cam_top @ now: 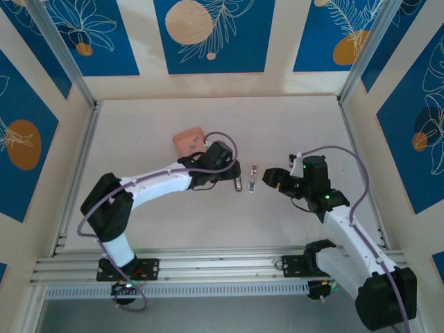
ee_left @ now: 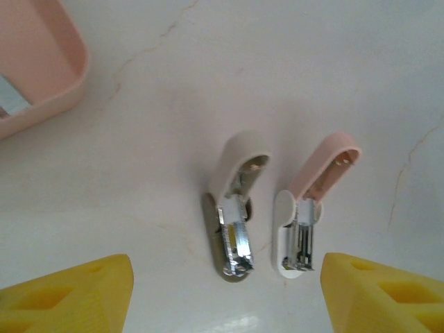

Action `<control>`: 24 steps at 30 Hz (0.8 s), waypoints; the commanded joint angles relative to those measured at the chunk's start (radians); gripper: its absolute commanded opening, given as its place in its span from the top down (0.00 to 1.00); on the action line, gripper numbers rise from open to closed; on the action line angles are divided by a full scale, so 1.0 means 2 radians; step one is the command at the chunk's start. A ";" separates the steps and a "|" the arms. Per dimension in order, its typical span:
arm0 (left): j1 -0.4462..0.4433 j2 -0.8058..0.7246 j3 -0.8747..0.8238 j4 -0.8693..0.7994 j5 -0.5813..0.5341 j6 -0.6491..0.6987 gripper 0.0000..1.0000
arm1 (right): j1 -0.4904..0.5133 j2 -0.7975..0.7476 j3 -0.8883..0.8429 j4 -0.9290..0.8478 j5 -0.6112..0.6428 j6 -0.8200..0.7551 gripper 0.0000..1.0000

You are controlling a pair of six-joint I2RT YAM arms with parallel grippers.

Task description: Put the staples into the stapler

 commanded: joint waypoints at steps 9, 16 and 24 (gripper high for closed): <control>0.118 -0.111 -0.100 0.114 0.191 0.063 0.32 | 0.091 0.116 0.106 -0.036 0.077 0.038 0.39; 0.193 -0.090 -0.047 0.016 0.272 0.099 0.33 | 0.135 0.137 0.153 -0.078 0.140 0.089 0.39; 0.218 -0.081 -0.032 -0.023 0.285 0.178 0.33 | 0.170 0.133 0.148 -0.064 0.174 0.091 0.39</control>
